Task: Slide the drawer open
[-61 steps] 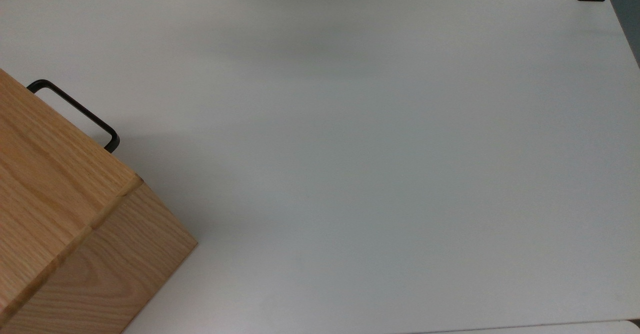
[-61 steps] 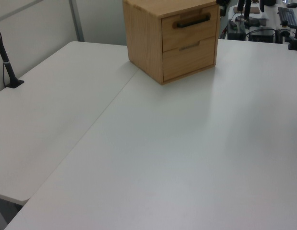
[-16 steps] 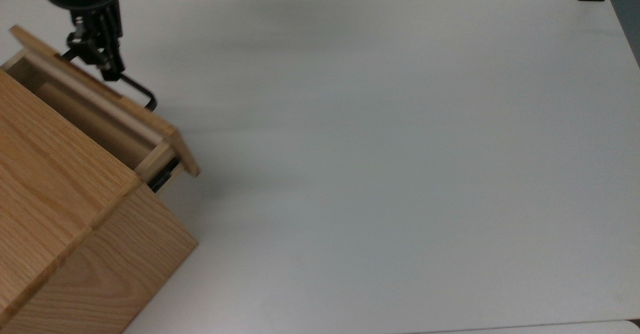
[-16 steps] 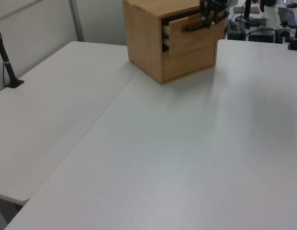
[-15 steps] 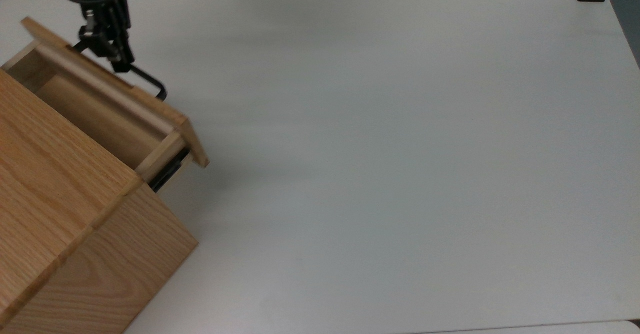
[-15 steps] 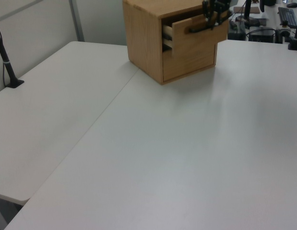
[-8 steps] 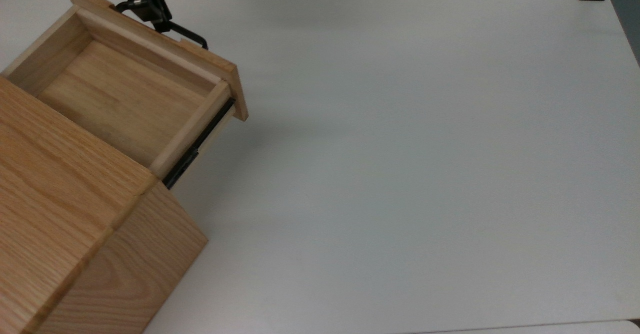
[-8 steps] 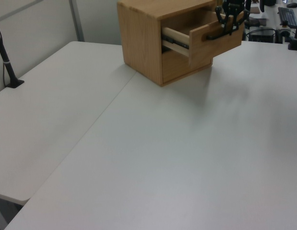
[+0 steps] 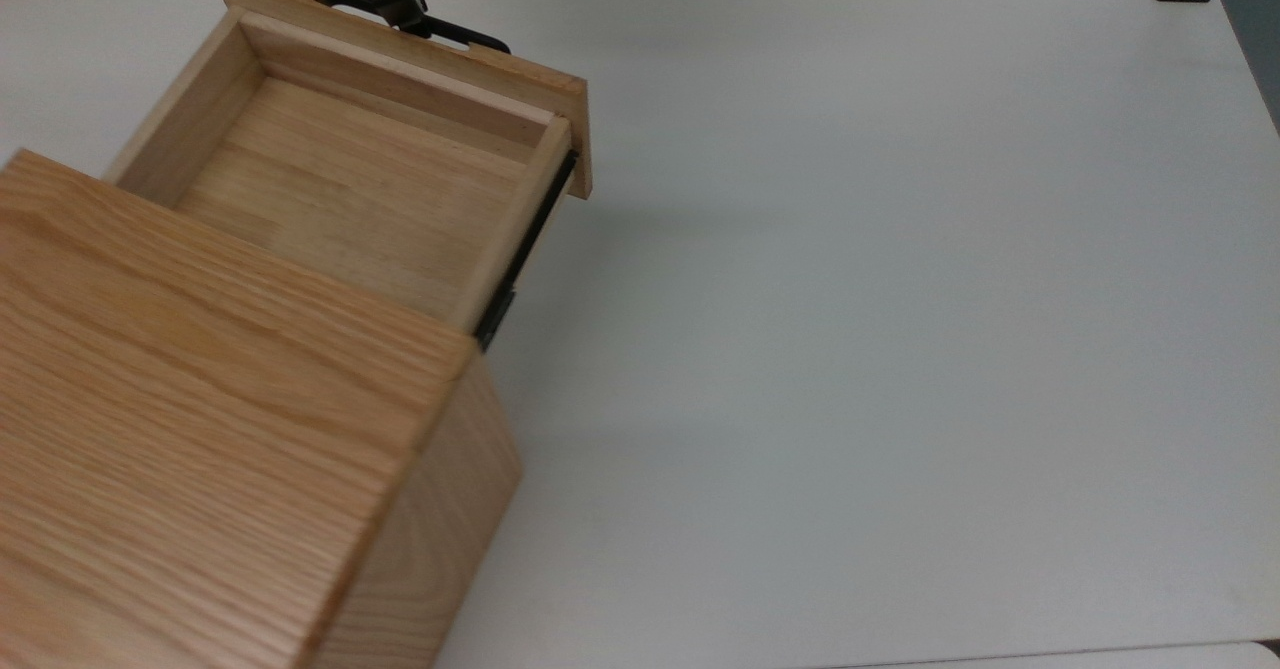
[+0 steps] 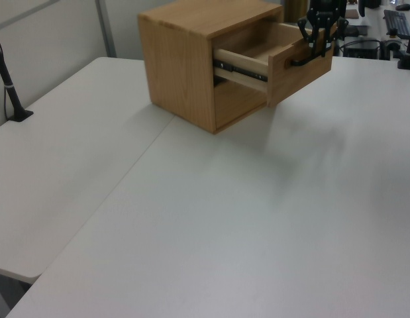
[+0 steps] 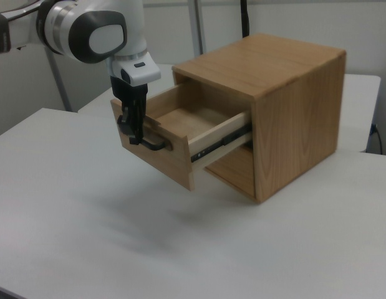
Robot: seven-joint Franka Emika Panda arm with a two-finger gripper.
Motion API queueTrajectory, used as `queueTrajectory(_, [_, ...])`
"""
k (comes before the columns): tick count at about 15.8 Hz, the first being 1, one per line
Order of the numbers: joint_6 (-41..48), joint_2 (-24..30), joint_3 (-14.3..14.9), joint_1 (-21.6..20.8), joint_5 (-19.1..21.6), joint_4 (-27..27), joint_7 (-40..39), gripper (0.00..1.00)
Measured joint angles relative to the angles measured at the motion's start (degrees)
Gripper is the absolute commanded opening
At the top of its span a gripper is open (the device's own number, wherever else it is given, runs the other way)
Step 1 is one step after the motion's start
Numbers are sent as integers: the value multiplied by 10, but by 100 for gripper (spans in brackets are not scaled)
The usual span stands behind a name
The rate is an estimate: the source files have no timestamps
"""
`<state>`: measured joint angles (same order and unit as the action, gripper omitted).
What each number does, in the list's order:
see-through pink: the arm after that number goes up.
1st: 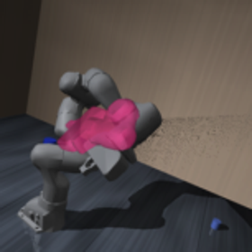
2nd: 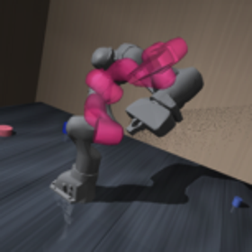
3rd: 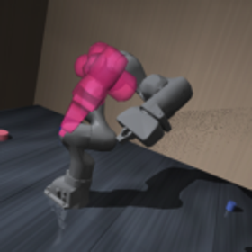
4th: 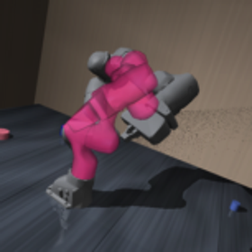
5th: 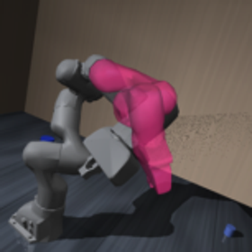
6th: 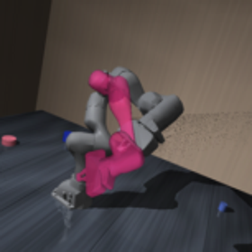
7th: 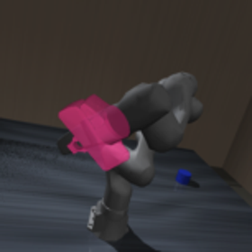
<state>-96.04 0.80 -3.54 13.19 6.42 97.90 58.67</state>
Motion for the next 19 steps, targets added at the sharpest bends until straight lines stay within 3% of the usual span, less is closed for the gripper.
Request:
queueTrajectory(3, [16, 5, -8, -9, 4, -4, -87, 100])
queueTrajectory(12, [28, 30, -5, -5, 4, -26, -126, 100])
queueTrajectory(17, [30, 47, -4, -8, 0, -50, -257, 100])
queueTrajectory(19, [31, 53, 4, -27, -19, -50, -310, 100])
